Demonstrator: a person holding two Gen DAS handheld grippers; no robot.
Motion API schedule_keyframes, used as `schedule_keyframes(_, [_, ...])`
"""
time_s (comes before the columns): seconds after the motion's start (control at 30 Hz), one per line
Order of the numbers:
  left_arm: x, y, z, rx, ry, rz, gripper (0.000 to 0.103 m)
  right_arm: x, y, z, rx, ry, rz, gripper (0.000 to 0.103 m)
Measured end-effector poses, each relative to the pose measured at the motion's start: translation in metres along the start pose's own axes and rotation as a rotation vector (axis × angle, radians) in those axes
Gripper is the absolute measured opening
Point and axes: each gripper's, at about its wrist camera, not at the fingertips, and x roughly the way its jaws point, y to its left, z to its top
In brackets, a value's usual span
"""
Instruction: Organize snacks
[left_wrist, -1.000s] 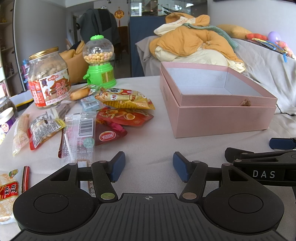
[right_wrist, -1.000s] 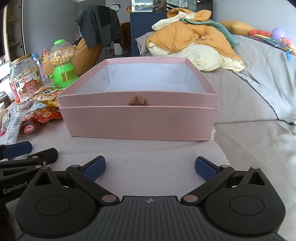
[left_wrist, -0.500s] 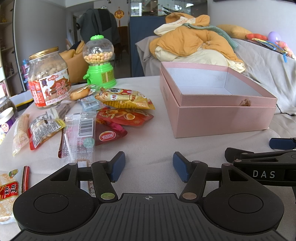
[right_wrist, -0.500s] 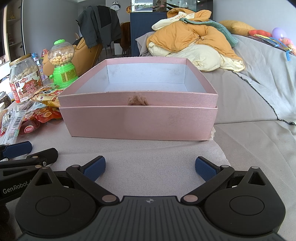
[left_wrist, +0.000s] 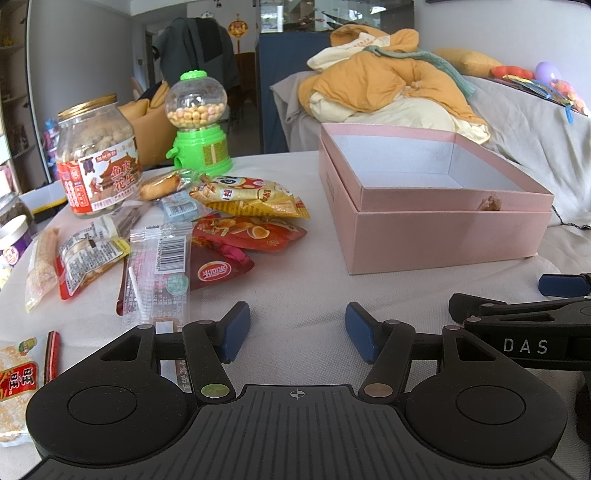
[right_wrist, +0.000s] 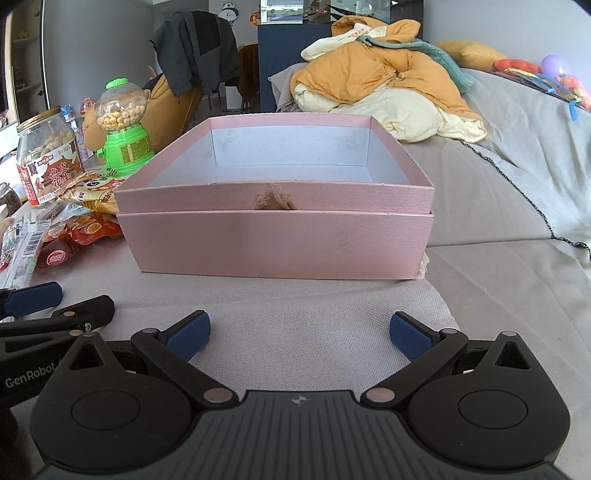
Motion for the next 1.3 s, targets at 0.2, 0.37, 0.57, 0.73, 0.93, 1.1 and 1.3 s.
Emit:
schedule_keyframes(0.2, [0.001,-0.001,0.001,0.009,-0.001,0.008,0.065,0.001,0.004,0.001,0.002,0.001,0.003,0.103])
schedule_keyframes(0.37, [0.000,-0.003,0.001,0.014,-0.001,0.013,0.066,0.001,0.003,0.001,0.003,0.001,0.004,0.103])
schedule_keyframes(0.57, [0.000,0.001,0.001,0.003,0.002,-0.010,0.064,0.004,0.003,0.008,-0.005,0.061,0.017,0.103])
schedule_keyframes(0.73, [-0.011,0.016,0.000,0.037,0.012,-0.070,0.062,0.008,0.003,0.018,-0.009,0.140,0.025,0.103])
schedule_keyframes(0.93, [-0.061,0.082,0.004,-0.044,-0.056,-0.048,0.060,0.015,0.012,0.030,-0.028,0.205,0.007,0.103])
schedule_keyframes(1.1, [-0.104,0.158,-0.001,-0.178,-0.005,0.007,0.058,0.009,0.050,0.036,-0.176,0.148,0.073,0.094])
schedule_keyframes(1.3, [-0.124,0.188,-0.028,-0.238,0.183,-0.032,0.058,-0.012,0.102,0.032,-0.225,0.016,0.211,0.094])
